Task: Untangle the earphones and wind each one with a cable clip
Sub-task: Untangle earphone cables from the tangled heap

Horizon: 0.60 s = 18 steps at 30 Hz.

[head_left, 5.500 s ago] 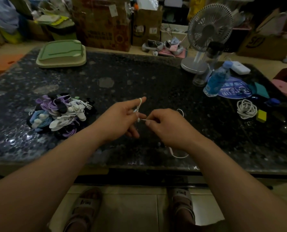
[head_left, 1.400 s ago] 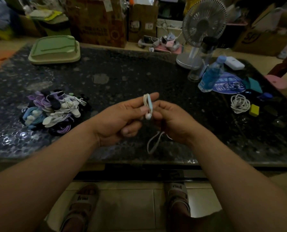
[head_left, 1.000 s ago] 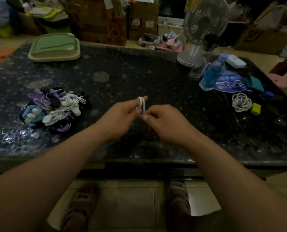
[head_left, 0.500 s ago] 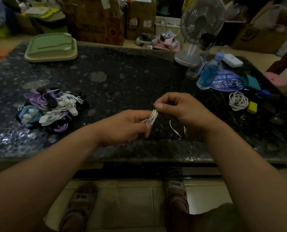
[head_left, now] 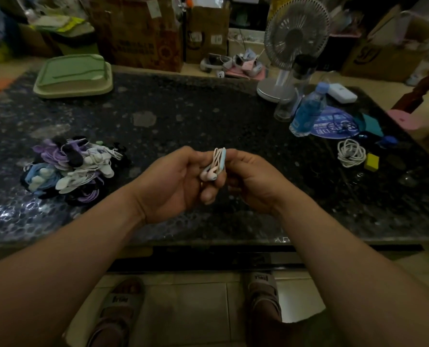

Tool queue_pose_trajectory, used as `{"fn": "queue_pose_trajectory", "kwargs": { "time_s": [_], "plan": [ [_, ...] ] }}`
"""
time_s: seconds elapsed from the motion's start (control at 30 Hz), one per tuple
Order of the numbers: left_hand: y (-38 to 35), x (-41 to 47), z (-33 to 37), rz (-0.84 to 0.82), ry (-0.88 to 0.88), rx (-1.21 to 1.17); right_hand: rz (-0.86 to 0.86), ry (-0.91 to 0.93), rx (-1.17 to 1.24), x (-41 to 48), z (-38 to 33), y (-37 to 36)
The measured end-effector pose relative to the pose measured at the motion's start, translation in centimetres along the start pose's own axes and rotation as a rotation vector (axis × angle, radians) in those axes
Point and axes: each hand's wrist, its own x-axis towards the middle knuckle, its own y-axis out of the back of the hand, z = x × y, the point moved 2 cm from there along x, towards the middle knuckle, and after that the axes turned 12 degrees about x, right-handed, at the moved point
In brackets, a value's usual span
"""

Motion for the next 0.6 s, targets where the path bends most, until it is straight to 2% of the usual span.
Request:
{"fn": "queue_pose_trajectory", "kwargs": {
  "time_s": [0.27, 0.37, 0.5, 0.6],
  "plan": [
    [-0.1, 0.1, -0.3, -0.019, -0.028, 0.059, -0.064, -0.007, 0.005, -0.3, -0.1, 0.1],
    [0.0, 0.0, -0.4, 0.029, -0.036, 0.078, -0.063, 0.034, 0.005, -0.4, 0.0, -0.3],
    [0.1, 0.2, -0.3, 0.111, -0.028, -0.016, -0.063, 0.042, -0.048, -0.4, 0.7, -0.5],
    [0.3, 0.4, -0.2, 0.138, -0.014, 0.051, -0.034, 0.03, -0.132, -0.2, 0.9, -0.2]
  ]
}}
